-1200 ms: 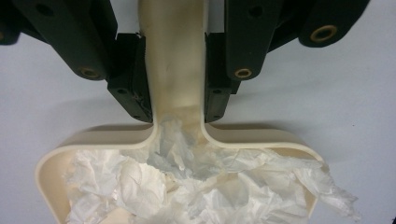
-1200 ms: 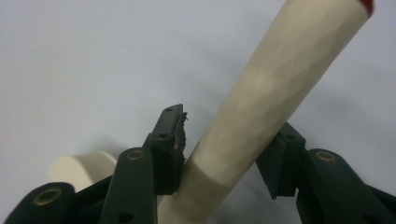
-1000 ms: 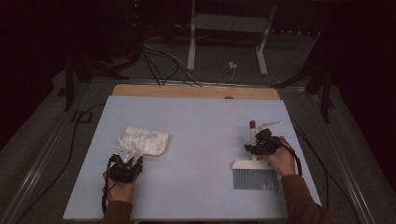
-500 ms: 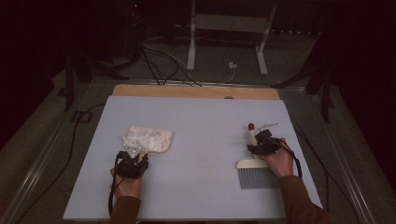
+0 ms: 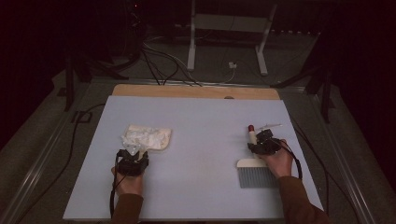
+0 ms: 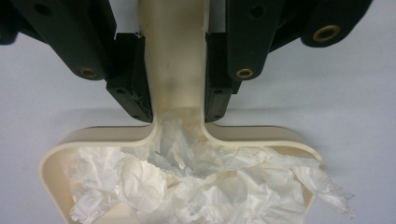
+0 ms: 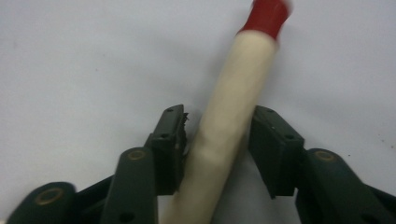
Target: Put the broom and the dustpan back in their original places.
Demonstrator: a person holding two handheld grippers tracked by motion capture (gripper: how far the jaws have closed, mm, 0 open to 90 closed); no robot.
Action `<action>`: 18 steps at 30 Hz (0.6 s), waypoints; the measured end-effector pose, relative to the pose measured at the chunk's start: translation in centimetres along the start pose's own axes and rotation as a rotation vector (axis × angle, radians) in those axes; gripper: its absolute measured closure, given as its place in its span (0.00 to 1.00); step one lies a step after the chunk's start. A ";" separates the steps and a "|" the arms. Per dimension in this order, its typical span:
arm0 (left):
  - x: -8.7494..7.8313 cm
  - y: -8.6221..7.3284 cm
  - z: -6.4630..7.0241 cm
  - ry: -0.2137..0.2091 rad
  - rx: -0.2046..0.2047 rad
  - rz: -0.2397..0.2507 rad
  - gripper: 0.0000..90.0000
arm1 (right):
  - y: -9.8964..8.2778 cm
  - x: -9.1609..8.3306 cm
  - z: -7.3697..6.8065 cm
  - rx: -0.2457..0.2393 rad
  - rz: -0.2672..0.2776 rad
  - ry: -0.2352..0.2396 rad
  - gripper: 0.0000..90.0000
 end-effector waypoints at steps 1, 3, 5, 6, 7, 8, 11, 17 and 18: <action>0.1 0.0 0.0 -0.001 0.006 0.000 0.70 | 0.0 -0.1 0.0 0.003 0.012 0.008 0.56; 0.0 -0.1 0.0 -0.003 0.024 -0.001 0.66 | 0.1 -0.5 0.0 0.026 0.032 0.021 0.49; -0.2 -0.2 0.0 -0.017 0.028 0.001 0.59 | 0.2 -0.9 0.1 0.062 0.056 0.046 0.42; -0.3 -0.2 -0.1 -0.029 0.029 0.004 0.58 | 0.3 -1.1 0.2 0.078 0.069 0.052 0.40; -0.5 -0.1 -0.1 -0.041 0.031 0.010 0.56 | 0.3 -1.3 0.2 0.092 0.085 0.061 0.36; -0.7 -0.1 -0.2 -0.051 0.026 0.019 0.53 | 0.4 -1.6 0.2 0.100 0.099 0.062 0.33; -1.5 0.3 -0.5 -0.094 0.008 0.073 0.49 | 0.4 -2.4 -0.1 0.108 0.144 0.074 0.24; -3.9 2.1 -1.0 -0.177 0.042 0.194 0.35 | 0.3 -4.1 -1.2 0.073 0.255 0.115 0.09; -4.4 2.4 -1.0 -0.197 0.050 0.215 0.33 | 0.3 -4.2 -1.3 0.068 0.268 0.121 0.07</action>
Point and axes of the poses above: each handheld gripper's, and its own axes: x roughly forward along the jaws, y roughly out of its top, z roughly to its right, the point moved 5 cm from there along x, roughly forward along the jaws, and after that the axes turned 4 degrees about x, right-handed, at the moved point
